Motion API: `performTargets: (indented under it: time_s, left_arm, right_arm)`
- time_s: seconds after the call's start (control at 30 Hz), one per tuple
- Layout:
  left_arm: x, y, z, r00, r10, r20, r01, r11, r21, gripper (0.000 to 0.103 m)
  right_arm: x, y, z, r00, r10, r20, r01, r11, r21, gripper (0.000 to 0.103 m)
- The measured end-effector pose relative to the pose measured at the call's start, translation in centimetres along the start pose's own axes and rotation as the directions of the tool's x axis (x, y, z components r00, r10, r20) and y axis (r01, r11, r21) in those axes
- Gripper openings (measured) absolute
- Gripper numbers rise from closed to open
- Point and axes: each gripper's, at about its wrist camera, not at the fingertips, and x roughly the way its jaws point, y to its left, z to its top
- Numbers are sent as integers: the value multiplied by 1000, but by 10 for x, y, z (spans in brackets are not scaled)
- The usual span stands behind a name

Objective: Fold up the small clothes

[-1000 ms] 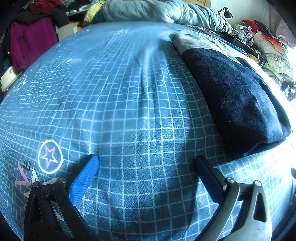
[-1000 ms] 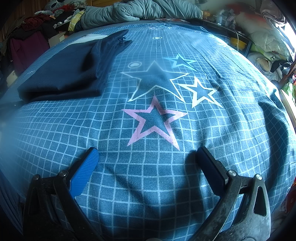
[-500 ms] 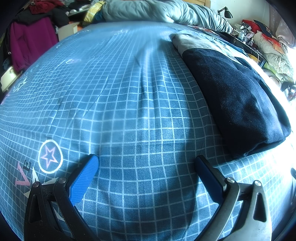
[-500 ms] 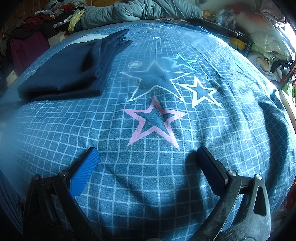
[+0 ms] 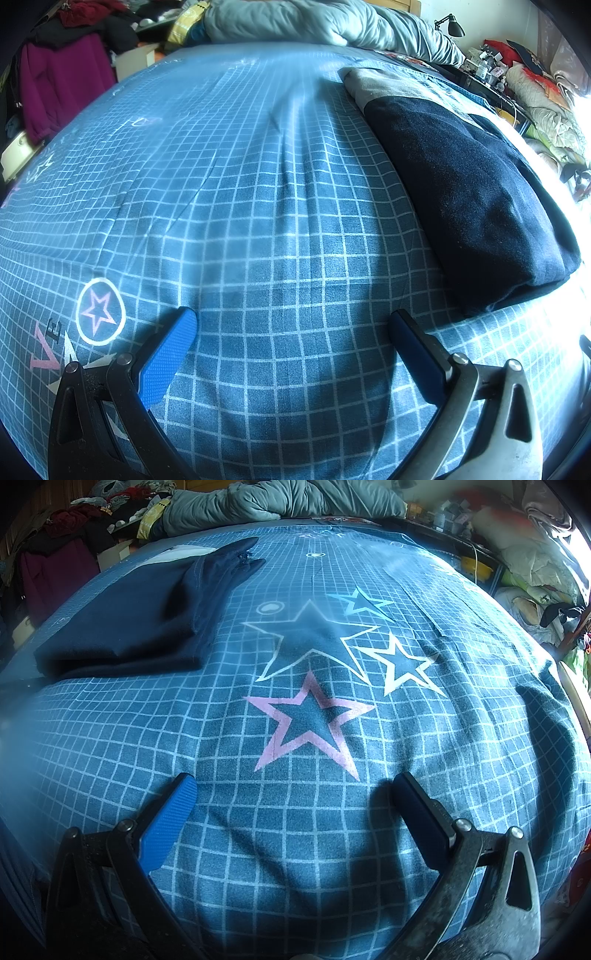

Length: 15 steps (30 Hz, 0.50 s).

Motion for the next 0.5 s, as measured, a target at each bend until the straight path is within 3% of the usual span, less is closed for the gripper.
performTargets:
  time_s: [0.5]
  left_arm:
    - [2,-6,3,999,45,-27,-45,999,9,103]
  right_arm:
    - [0,2,1,1000,-6,-7,6,1000,1,103]
